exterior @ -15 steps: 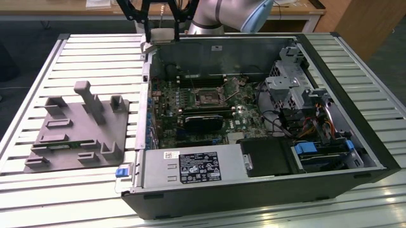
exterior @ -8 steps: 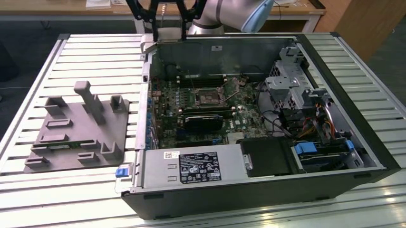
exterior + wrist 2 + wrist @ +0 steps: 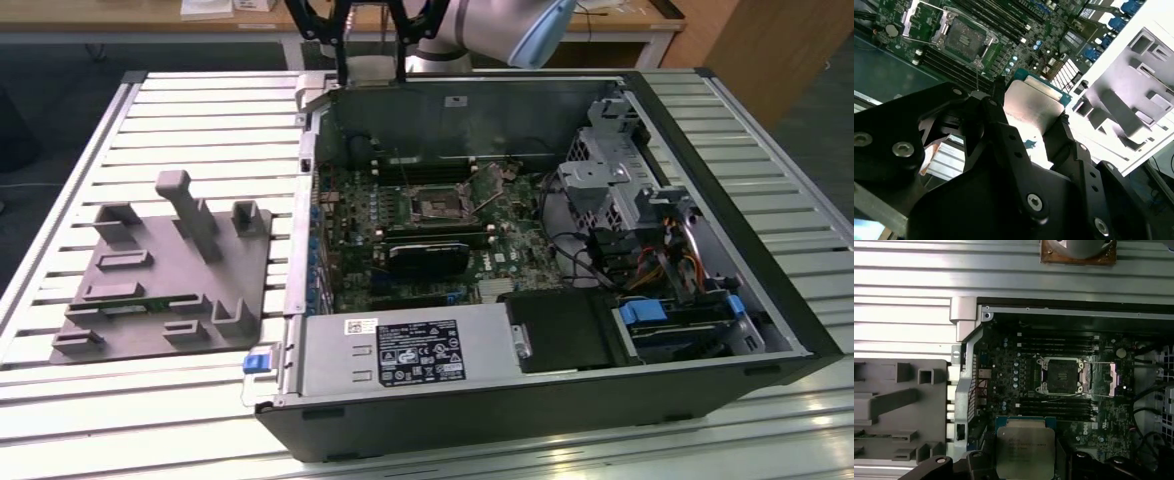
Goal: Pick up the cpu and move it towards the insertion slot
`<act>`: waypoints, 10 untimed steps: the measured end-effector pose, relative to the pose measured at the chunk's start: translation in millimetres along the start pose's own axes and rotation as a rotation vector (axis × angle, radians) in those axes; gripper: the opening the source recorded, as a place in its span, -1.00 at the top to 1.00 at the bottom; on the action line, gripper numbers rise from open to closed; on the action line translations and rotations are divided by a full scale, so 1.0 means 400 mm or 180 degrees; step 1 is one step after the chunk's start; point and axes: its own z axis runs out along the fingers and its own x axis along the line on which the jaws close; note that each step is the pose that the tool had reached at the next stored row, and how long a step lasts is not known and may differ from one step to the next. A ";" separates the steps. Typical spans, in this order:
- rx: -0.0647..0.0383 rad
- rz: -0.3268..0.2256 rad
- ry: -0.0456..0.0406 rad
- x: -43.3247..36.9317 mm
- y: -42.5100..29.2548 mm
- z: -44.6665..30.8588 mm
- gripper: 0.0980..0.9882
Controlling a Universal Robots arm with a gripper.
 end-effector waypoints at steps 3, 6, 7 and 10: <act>0.0000 0.0000 0.0000 -0.019 0.012 0.002 0.00; 0.0000 0.0000 0.0000 -0.038 0.025 0.004 0.00; 0.0000 0.0000 0.0000 -0.044 0.030 0.005 0.00; 0.0000 0.0000 -0.0001 -0.061 0.045 0.007 0.00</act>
